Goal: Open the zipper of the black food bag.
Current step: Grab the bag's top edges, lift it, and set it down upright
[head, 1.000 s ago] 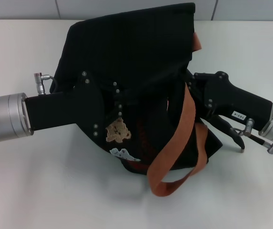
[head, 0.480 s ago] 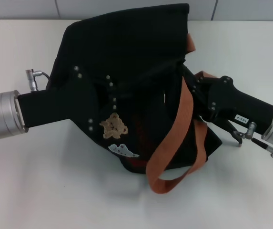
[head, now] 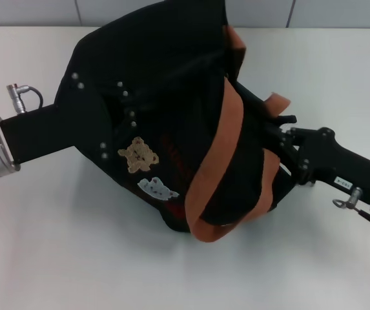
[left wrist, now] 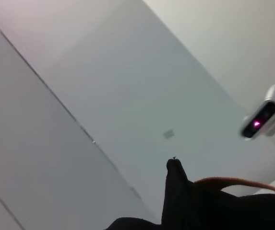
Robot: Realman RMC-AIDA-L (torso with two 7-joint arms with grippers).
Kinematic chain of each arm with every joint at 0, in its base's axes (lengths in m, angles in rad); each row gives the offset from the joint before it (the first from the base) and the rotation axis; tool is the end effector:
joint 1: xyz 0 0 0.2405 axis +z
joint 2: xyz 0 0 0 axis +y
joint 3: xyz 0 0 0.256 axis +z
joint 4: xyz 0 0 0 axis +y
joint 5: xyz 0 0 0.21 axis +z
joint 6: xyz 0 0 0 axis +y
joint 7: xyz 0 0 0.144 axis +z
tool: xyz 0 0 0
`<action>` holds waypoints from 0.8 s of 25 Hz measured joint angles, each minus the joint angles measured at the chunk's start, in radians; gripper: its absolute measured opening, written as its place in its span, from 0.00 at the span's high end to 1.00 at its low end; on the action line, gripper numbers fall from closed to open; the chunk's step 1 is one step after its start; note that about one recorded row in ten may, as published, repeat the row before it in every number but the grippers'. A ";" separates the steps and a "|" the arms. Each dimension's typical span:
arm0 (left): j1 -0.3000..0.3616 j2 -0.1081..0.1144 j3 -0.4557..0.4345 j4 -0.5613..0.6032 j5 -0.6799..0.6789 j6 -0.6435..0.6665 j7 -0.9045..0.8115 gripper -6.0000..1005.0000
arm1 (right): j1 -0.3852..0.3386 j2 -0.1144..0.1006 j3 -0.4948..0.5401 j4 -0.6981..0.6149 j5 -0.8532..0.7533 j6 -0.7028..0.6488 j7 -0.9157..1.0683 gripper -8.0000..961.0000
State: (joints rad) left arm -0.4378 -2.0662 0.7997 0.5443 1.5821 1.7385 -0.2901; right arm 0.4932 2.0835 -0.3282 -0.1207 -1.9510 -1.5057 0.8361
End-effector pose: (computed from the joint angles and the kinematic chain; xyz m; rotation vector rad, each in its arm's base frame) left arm -0.2452 0.2992 0.0114 -2.2930 0.6676 -0.8540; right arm 0.2834 0.2860 -0.0544 -2.3908 0.6351 1.0442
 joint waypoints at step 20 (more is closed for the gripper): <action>-0.008 -0.004 0.008 -0.010 0.009 0.013 -0.008 0.91 | 0.053 0.003 0.004 0.016 0.066 -0.147 -0.173 0.82</action>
State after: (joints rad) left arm -0.4454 -2.0701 0.8075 0.5348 1.5908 1.7518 -0.2983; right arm 0.5459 2.0868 -0.3238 -0.1043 -1.8853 -1.6526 0.6635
